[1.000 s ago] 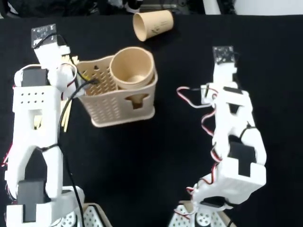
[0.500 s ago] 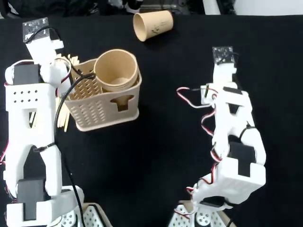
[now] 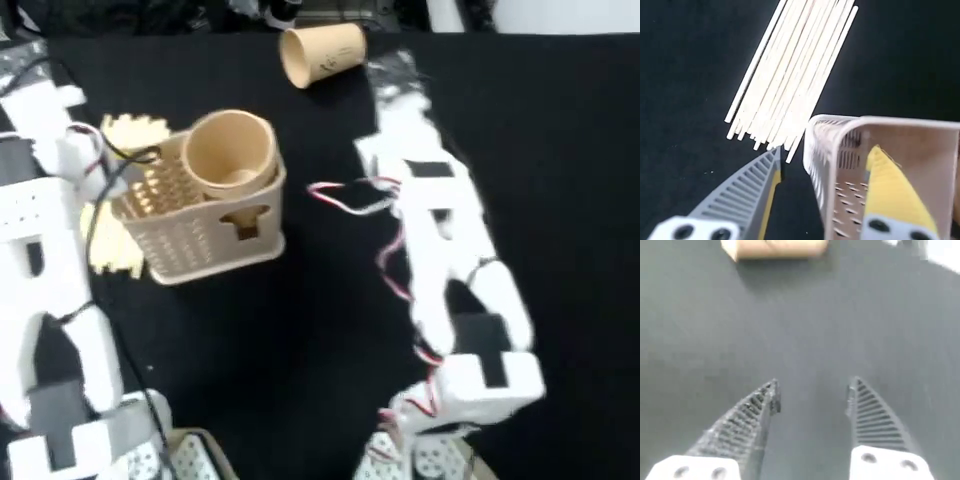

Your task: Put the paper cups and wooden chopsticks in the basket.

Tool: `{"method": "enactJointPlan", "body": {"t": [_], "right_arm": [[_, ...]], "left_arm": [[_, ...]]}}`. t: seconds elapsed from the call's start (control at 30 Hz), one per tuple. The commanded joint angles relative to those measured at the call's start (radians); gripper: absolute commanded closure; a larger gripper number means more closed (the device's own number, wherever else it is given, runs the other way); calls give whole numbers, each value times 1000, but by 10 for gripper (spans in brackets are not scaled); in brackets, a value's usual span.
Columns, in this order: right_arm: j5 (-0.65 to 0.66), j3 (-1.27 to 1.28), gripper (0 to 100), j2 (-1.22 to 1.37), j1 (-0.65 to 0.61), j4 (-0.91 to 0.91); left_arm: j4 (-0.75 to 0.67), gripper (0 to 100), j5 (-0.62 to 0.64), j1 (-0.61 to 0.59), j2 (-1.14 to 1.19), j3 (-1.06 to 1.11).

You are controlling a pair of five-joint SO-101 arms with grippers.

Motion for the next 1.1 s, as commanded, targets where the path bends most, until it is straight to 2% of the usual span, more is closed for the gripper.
{"method": "enactJointPlan", "body": {"t": [0.0,0.1,0.4,0.6,0.73,0.87,1.0,1.07], "right_arm": [[-12,-200,717,74,-46,-31],[-29,-332,678,200,-18,-20],[9,-739,677,526,17,-6],[9,-1253,677,858,-6,121],[-84,-1629,678,1116,-5,130],[-41,-1910,678,1323,-5,195],[-11,-1986,683,1425,-8,172],[-15,-1985,750,1419,-2,157]], "left_arm": [[5,722,-37,-13,-31,28],[2,722,-40,-15,-29,45],[-5,722,-41,-50,-31,116],[-5,722,-41,-50,-29,124],[-5,722,-38,-48,-25,124],[-28,722,-35,-31,-20,137],[-132,722,-38,13,-31,232],[-153,722,-40,25,-31,251]]}}
